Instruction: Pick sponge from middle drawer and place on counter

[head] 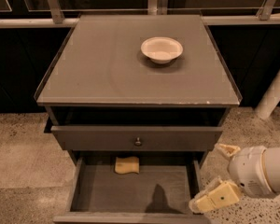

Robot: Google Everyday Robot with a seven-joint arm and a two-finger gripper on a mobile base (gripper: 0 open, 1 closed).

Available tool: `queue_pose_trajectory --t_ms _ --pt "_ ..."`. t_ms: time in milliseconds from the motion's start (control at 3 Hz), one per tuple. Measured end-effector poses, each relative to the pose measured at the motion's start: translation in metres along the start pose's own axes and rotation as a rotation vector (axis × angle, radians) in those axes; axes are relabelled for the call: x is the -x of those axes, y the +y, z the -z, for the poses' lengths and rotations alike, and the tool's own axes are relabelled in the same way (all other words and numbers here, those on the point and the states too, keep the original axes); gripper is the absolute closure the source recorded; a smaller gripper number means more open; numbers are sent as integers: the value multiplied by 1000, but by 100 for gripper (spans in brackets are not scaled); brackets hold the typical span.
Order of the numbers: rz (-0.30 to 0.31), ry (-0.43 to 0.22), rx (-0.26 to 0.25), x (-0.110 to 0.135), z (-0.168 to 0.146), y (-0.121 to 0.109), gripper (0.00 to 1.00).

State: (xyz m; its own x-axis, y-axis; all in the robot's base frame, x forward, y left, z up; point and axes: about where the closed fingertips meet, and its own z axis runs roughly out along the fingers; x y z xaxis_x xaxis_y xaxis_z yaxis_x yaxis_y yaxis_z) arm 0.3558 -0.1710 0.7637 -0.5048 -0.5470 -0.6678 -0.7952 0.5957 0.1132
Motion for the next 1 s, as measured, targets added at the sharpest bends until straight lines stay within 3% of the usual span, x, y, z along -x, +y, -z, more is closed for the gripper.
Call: queue_pose_trajectory --t_ms 333,667,1000 --pt "-56 -149 0 -28 -35 11 0" --pt "-88 -328 0 -41 -63 -1 0" --pt "-66 -369 37 -56 -82 0 0"
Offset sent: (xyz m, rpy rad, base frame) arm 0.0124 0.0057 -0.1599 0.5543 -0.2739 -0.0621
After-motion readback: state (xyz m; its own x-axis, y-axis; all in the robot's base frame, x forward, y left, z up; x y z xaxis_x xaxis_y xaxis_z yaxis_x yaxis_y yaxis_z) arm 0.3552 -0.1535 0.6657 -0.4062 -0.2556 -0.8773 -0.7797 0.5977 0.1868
